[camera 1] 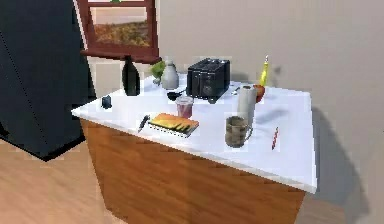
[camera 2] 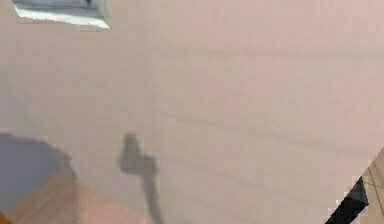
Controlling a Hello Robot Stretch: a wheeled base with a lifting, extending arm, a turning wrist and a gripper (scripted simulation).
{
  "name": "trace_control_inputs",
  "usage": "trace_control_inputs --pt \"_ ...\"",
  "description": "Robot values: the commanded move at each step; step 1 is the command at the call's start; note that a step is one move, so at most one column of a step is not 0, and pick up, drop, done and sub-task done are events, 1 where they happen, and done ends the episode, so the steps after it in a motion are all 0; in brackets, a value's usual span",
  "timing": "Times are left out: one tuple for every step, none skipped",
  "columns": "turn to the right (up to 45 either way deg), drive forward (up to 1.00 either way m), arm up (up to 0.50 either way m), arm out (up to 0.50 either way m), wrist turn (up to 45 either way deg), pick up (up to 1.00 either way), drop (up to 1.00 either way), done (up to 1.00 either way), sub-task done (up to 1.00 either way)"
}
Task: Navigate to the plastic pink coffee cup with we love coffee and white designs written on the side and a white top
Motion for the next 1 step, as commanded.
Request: trace_control_inputs --pt "0.0 0.00 0.00 0.00 0.0 0.00 0.00 1.00 0.00"
